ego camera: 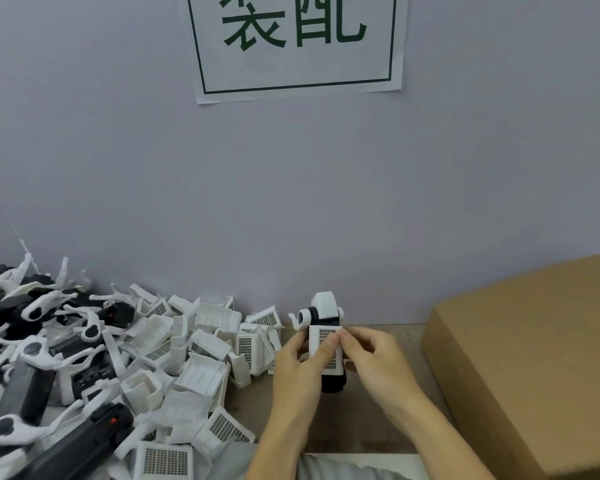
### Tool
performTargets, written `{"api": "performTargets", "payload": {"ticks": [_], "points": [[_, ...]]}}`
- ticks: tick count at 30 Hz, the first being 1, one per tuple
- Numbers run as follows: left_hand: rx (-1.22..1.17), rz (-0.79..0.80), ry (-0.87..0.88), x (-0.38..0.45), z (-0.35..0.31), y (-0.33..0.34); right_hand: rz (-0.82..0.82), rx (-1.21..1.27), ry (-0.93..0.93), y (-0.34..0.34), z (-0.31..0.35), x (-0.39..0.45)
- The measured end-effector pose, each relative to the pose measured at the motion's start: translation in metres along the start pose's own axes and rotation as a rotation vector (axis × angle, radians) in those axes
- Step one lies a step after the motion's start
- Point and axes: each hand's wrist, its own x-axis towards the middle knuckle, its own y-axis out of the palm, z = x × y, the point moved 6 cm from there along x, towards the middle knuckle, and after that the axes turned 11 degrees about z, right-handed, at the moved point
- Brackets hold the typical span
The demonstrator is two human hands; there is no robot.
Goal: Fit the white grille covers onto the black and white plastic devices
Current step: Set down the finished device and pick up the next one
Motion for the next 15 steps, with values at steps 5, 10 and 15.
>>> {"api": "performTargets", "payload": {"ticks": [5,10,15], "points": [[0.05,0.0,-0.014,-0.001,0.001,0.003,-0.086,-0.037,-0.014,-0.005,0.0,-0.002],[-0.086,-0.027,-0.049,-0.001,0.002,0.003,-0.084,0.088,-0.05,-0.006,-0.003,-0.001],[-0.159,0.012,-0.074,-0.002,0.002,0.01,-0.153,0.066,-0.099,-0.011,-0.002,-0.002]]}}
